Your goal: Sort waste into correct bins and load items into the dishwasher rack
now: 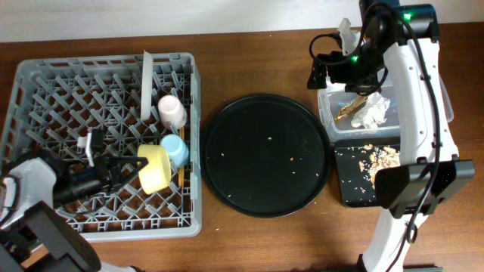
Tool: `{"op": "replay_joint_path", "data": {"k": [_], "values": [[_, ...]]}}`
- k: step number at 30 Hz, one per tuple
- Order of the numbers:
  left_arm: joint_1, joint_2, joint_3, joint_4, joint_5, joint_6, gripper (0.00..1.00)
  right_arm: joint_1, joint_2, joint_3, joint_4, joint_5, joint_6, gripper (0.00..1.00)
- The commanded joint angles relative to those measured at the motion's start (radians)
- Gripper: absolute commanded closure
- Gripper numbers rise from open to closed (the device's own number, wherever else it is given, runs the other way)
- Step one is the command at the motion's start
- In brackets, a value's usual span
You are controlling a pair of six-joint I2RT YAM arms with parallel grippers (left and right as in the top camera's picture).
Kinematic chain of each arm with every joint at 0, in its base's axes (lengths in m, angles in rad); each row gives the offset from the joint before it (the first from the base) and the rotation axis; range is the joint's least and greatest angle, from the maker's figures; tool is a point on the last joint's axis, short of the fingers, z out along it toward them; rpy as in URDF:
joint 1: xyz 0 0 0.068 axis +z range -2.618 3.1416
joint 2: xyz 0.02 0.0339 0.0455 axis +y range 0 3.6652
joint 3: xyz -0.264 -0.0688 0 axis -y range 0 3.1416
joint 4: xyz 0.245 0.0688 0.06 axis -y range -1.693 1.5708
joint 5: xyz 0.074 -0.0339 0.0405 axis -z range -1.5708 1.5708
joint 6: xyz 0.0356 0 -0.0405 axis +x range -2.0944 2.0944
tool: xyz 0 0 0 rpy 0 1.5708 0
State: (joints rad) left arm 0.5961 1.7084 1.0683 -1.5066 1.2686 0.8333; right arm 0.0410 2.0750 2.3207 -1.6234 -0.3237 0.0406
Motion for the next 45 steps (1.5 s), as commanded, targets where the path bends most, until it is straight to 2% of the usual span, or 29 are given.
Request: {"op": "replay_joint_path", "data": {"k": [1,3,4,7,8,10,11,12,13,14,15,18,20,25,28,32,35,36,38,39,40,42,44,45], "values": [[0.126,-0.001,-0.008,0.068,-0.09,-0.055,0.84,0.003,-0.008,0.012,0.0,-0.005,-0.007,0.01],[0.218,-0.001,-0.003,0.066,-0.079,-0.063,0.54,0.003,-0.008,0.012,0.0,-0.005,-0.007,0.01],[0.274,-0.001,0.005,0.061,-0.07,-0.107,0.42,0.003,-0.008,0.012,0.0,-0.005,-0.007,0.01],[0.308,-0.028,0.076,-0.055,-0.026,-0.07,0.26,0.003,-0.008,0.012,0.0,-0.005,-0.007,0.01],[0.293,-0.061,0.093,-0.072,-0.026,-0.065,0.01,0.003,-0.008,0.012,0.0,-0.005,-0.007,0.01],[0.236,-0.189,0.142,-0.072,-0.026,-0.114,0.01,0.003,-0.008,0.012,0.0,-0.005,-0.007,0.01],[0.207,-0.254,0.164,-0.037,-0.034,-0.182,0.01,0.003,-0.008,0.012,0.0,-0.005,-0.007,0.01],[0.167,-0.346,0.178,0.066,-0.086,-0.335,0.01,0.003,-0.008,0.012,0.0,-0.005,-0.007,0.01],[0.115,-0.45,0.178,0.238,-0.282,-0.588,0.01,0.003,-0.008,0.012,0.0,-0.005,-0.007,0.01],[0.043,-0.536,0.178,0.327,-0.503,-0.737,0.01,0.003,-0.008,0.012,0.0,-0.005,-0.007,0.01],[-0.103,-0.635,0.178,0.4,-0.657,-0.824,0.01,0.003,-0.008,0.012,0.0,-0.005,-0.007,0.01],[-0.322,-0.668,0.178,0.444,-0.875,-0.868,0.01,0.003,-0.008,0.012,0.0,-0.005,-0.007,0.01],[-0.458,-0.624,0.178,0.444,-0.937,-0.867,0.01,0.003,-0.008,0.012,0.0,-0.005,-0.007,0.01],[-0.495,-0.529,0.178,0.443,-0.937,-0.867,0.01,0.035,-0.042,0.013,0.0,-0.005,-0.007,0.01],[-0.495,-0.504,0.178,0.443,-0.937,-0.867,0.01,0.127,-0.183,0.013,0.0,-0.005,-0.007,0.01],[-0.495,-0.501,0.178,0.443,-0.937,-0.867,0.01,0.234,-0.489,0.013,-0.001,0.003,-0.008,0.01],[-0.495,-0.501,0.178,0.443,-0.937,-0.867,0.01,0.233,-0.769,0.01,-0.007,0.147,-0.031,0.01],[-0.495,-0.501,0.178,0.443,-0.937,-0.867,0.01,0.233,-0.84,-0.013,0.001,0.167,-0.08,0.01],[-0.495,-0.501,0.178,0.443,-0.937,-0.867,0.01,0.215,-1.036,-0.151,0.103,0.167,-0.228,0.01],[-0.495,-0.501,0.178,0.443,-0.937,-0.867,0.01,0.164,-1.2,-0.343,0.256,0.167,-0.312,0.01],[-0.495,-0.501,0.178,0.443,-0.937,-0.867,0.01,0.131,-1.295,-0.471,0.354,0.166,-0.331,0.01],[-0.495,-0.501,0.178,0.443,-0.937,-0.867,0.01,0.03,-1.604,-0.952,0.725,0.131,-0.34,0.01],[-0.495,-0.501,0.178,0.443,-0.937,-0.867,0.01,-0.038,-1.819,-1.341,1.044,0.033,-0.34,0.01],[-0.495,-0.501,0.178,0.443,-0.937,-0.867,0.01,-0.066,-1.922,-1.574,1.277,-0.056,-0.34,0.01]]}}
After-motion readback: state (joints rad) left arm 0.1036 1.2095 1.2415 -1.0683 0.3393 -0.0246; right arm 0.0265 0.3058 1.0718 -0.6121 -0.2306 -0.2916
